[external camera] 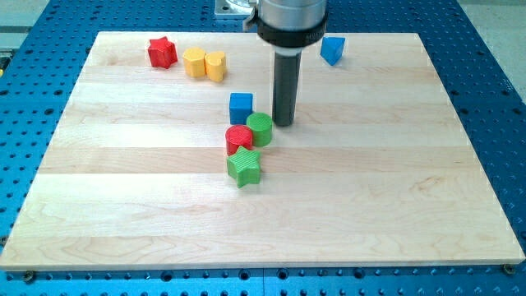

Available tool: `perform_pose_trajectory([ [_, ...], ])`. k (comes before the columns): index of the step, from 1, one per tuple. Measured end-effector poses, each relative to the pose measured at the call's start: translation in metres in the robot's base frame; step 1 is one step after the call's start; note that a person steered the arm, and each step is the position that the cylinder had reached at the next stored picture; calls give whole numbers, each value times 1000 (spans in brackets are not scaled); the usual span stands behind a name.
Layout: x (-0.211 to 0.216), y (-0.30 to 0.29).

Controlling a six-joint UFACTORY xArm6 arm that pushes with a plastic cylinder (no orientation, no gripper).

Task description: Push the green blocks slightly to the right

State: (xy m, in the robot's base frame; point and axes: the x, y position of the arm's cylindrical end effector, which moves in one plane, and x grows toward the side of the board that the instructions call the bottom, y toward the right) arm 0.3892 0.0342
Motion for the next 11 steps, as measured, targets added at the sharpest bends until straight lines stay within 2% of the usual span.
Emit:
perform_pose_trajectory([
  [1, 1, -33],
  [2, 61, -38],
  [3, 75, -32],
  [4, 62, -25],
  [6, 96, -27],
  [7, 113, -49],
  [8, 93, -59],
  [9, 106, -106],
  [10, 132, -98],
  [11, 132, -69],
])
